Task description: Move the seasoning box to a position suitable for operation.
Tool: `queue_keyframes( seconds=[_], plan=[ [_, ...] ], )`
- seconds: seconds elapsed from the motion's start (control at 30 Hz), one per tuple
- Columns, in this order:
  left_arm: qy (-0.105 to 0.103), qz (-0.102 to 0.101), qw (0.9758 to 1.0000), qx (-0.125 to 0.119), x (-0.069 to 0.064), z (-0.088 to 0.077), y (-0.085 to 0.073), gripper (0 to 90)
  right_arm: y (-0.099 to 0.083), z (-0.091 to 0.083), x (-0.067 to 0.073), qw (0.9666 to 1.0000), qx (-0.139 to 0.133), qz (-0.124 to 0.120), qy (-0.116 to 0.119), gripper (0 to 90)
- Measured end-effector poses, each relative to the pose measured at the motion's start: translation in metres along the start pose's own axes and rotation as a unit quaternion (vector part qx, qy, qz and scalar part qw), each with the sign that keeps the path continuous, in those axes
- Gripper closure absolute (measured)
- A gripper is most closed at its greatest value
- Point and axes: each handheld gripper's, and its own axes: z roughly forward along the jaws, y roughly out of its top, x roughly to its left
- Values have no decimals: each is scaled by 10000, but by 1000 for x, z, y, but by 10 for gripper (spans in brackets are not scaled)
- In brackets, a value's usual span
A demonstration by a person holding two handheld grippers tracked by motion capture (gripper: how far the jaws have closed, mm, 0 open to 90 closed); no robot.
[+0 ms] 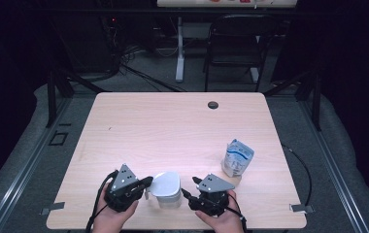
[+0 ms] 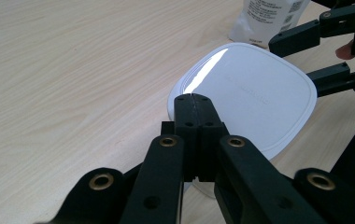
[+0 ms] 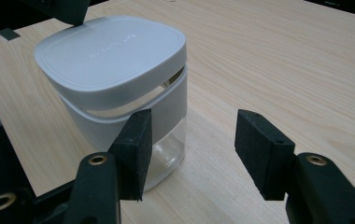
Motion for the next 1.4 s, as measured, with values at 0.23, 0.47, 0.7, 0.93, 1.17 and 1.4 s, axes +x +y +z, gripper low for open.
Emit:
queue_keyframes(
  seconds=[0.23,0.47,0.7,0.93,1.17,1.4],
  plan=[
    [0,-1,10000,-1,0,0,0,900,2,1,2,10000,25,-92,-5,465],
    [8,0,10000,1,-1,0,0,900,3,0,3,9999,8,-118,-23,466],
    [8,18,10000,7,-1,-1,-1,900,5,-1,4,9998,18,-183,-37,469],
    [15,14,10000,27,0,-2,-1,900,6,-1,5,9999,-36,-161,-31,469],
    [36,-17,10000,-13,1,-5,-3,876,7,-1,5,9999,-50,-160,-28,470],
    [65,-102,9999,-68,3,-12,-6,798,11,-1,6,9998,-114,-168,-30,473]
  ],
)
